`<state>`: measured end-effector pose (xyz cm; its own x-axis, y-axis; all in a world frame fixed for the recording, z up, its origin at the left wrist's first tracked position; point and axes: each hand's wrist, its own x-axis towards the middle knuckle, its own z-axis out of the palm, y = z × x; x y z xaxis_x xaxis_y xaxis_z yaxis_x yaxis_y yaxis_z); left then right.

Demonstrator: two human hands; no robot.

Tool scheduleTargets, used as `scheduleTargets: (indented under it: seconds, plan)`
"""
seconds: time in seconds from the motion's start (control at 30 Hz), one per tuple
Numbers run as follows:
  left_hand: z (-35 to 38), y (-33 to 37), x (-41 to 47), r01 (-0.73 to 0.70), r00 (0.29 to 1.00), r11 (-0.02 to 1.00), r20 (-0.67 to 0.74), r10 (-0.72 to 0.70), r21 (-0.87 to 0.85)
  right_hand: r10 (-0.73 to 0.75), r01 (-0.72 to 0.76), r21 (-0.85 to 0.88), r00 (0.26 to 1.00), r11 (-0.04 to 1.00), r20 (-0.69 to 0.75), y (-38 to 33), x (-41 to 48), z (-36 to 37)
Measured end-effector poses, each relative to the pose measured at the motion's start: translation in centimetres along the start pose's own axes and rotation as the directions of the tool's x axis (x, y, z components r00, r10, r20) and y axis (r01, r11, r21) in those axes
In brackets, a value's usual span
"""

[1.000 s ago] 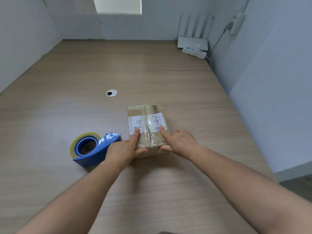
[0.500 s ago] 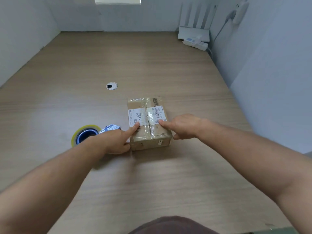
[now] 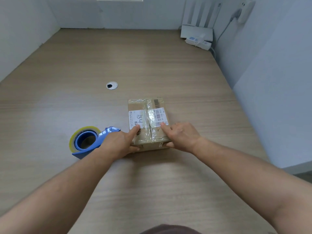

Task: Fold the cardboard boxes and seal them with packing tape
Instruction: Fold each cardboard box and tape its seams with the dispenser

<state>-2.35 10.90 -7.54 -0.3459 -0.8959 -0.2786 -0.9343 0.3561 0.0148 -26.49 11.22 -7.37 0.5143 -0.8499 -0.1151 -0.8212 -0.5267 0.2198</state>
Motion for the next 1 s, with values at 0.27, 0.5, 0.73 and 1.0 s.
scheduleTargets:
  seconds: [0.27, 0.5, 0.73, 1.0]
  plan:
    - [-0.1, 0.9, 0.1, 0.063, 0.998, 0.998, -0.014, -0.063, -0.015, 0.067, -0.069, 0.07, 0.997, 0.995, 0.032, -0.7, 0.0, -0.7]
    - [0.2, 2.0, -3.5, 0.12, 0.991, 0.948, 0.089, -0.098, -0.295, 0.432, -0.424, 0.331, 0.9, 0.843, 0.052, -2.4, -2.7, -0.6]
    - [-0.8, 4.1, -3.7, 0.181, 0.977, 0.531, 0.091, -0.192, -0.828, 0.545, -0.574, 0.777, 0.75, 0.257, 0.374, -2.4, -1.1, -1.3]
    - [-2.2, 4.1, -3.7, 0.369, 0.929, 0.485, 0.306, -0.207, -0.793, 0.562, -0.733, 0.627, 0.645, 0.264, 0.518, -0.4, -2.2, -2.3]
